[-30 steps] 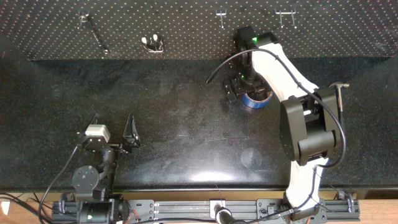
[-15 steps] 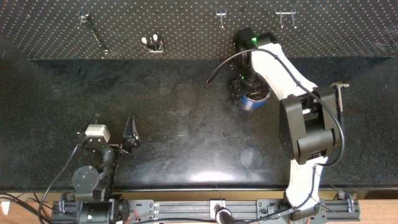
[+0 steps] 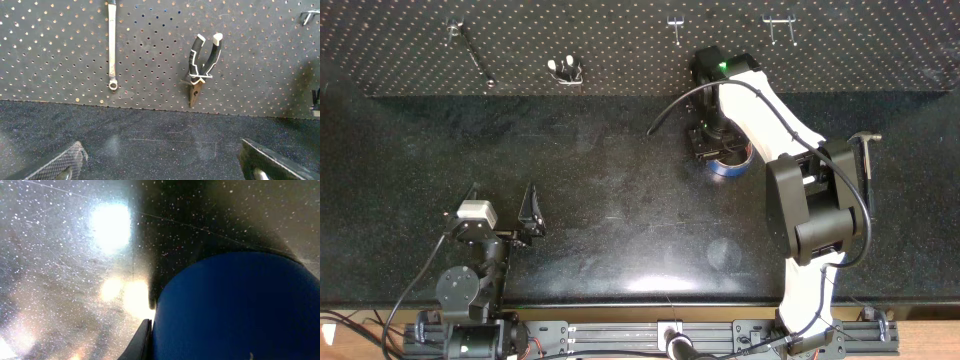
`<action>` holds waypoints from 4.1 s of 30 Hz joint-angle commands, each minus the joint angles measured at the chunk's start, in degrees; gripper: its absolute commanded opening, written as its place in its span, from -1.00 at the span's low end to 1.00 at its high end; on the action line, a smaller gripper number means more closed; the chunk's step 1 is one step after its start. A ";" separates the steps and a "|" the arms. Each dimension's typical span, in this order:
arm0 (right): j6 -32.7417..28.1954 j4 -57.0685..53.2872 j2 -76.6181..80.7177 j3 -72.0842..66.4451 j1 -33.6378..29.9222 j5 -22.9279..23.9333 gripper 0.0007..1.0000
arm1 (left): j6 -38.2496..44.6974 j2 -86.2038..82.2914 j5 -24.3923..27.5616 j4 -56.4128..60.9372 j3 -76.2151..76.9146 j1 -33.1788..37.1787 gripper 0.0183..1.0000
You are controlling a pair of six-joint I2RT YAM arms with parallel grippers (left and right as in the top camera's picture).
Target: Place Tools Onto Pegboard
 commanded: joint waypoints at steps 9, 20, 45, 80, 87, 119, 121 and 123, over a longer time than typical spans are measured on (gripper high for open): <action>14.67 29.59 -23.80 -19.96 2.25 5.22 -0.85 | -0.17 -0.46 -0.81 -0.46 -0.09 0.24 0.99; 25.57 48.48 -48.96 -38.05 8.00 18.60 -0.85 | -0.17 -0.48 -0.81 -0.46 -0.09 0.24 0.99; 11.43 65.90 -47.58 -32.72 20.04 26.10 -0.85 | -0.17 -0.48 -0.81 -0.46 -0.09 0.24 0.99; 21.18 53.88 -32.83 -12.81 17.68 20.06 -0.86 | -0.17 -0.48 -0.81 -0.46 -0.09 0.24 0.99; 21.20 51.32 -29.77 -10.86 16.02 24.41 -0.85 | -0.17 -0.48 -0.81 -0.48 -0.09 0.24 0.99; 19.47 57.24 -23.45 -8.48 14.12 26.51 -0.86 | -0.17 -0.48 -0.81 -0.46 -0.09 0.24 0.99; 19.47 57.75 -23.37 -8.48 13.94 26.51 -0.86 | -0.17 -0.48 -0.81 -0.46 -0.09 0.24 0.99; 19.47 58.34 -23.37 -8.48 13.92 26.51 -0.85 | -0.17 -0.46 -0.81 -0.46 -0.09 0.24 0.99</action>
